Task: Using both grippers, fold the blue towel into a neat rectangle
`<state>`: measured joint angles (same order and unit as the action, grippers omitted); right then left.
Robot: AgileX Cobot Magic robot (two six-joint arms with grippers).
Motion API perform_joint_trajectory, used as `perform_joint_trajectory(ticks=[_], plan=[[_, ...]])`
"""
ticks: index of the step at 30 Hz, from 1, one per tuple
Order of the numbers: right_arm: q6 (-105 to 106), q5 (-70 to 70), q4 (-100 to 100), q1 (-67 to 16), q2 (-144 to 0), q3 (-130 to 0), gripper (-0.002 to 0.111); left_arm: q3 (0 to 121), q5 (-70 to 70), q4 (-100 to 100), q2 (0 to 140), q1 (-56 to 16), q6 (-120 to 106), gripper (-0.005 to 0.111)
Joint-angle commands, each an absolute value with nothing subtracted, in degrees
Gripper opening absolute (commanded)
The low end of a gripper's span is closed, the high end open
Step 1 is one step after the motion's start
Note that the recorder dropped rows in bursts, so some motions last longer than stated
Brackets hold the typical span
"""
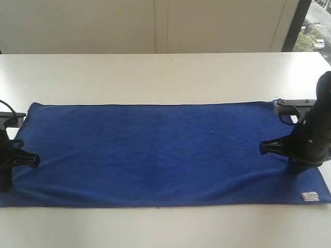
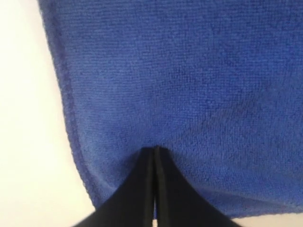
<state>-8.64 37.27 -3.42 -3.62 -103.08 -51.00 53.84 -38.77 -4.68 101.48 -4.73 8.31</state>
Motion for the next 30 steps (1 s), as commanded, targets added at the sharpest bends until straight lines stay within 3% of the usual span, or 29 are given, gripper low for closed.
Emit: perform_joint_trajectory(ticks=[1, 19, 30], plan=[[-9.2, 38.1, -5.2, -3.3, -104.7, -50.5, 0.0, 53.3, -39.9, -6.5, 102.1, -4.7, 9.4, 0.0], [-9.2, 35.9, -5.2, -3.3, -92.8, -54.3, 0.0, 55.6, -38.0, 1.6, 94.7, -4.7, 4.3, 0.0], [-9.2, 33.7, -7.5, -1.7, -104.7, -60.6, 0.0, 60.9, -40.4, 1.9, 96.0, -3.0, 1.4, 0.0]])
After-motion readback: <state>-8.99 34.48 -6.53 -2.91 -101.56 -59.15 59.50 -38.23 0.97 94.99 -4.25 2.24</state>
